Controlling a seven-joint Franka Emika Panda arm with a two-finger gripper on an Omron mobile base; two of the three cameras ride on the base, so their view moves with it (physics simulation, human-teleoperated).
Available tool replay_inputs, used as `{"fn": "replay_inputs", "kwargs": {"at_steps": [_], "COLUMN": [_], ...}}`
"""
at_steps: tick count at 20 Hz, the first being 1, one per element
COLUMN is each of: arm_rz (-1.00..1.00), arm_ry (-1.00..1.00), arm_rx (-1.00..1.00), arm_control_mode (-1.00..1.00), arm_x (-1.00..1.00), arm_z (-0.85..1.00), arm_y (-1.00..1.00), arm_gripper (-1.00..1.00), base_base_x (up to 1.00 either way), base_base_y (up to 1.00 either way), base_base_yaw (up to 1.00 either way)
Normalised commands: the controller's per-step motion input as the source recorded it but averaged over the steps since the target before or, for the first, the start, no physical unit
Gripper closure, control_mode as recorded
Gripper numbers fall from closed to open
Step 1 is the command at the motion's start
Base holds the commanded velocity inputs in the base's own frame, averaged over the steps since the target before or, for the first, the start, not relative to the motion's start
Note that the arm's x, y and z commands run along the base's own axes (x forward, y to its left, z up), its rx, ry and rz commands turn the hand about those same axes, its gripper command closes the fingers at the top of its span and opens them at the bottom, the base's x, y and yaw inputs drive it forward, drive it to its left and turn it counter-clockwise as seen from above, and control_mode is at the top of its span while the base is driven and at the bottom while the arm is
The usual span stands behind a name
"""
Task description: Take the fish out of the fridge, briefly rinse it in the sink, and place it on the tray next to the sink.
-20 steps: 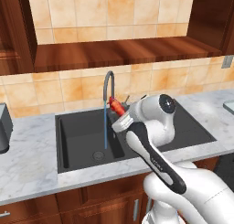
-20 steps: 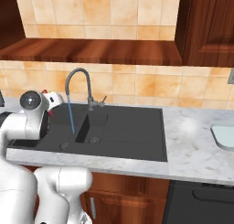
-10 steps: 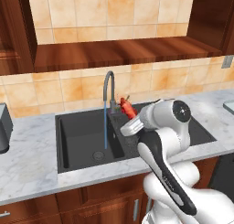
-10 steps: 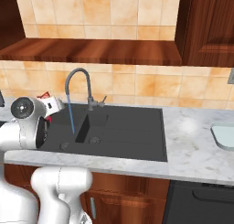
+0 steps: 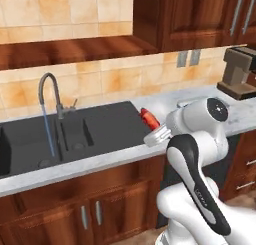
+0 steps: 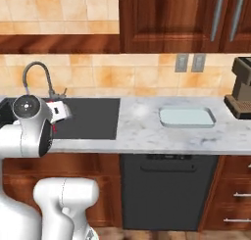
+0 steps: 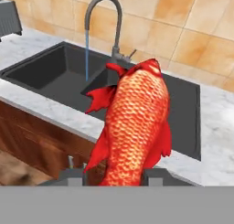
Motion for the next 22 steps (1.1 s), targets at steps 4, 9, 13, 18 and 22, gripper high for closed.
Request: {"fn": "replay_inputs", "kwargs": {"at_steps": [4,9,13,18,22], "arm_rz": [0.00,0.00,0.00,0.00,0.00], "arm_ry": [0.00,0.00,0.00,0.00,0.13], "arm_rx": [0.00,0.00,0.00,0.00,-0.01], "arm_control_mode": [1.00,1.00,1.00,1.00,-1.00], "arm_x": [0.00,0.00,0.00,0.00,1.00], "arm_z": [0.00,0.00,0.00,0.00,-0.45], "arm_y": [0.00,0.00,0.00,0.00,-0.13], "arm_gripper": [1.00,1.00,1.00,1.00,1.00], "base_base_x": [-0.02,0.45,1.00,1.00,0.00], "base_base_y": [-1.00,-1.00,-1.00,-0.71,0.00], "base_base_yaw": [-0.38,-0.26,-0.01,0.00,0.00]}}
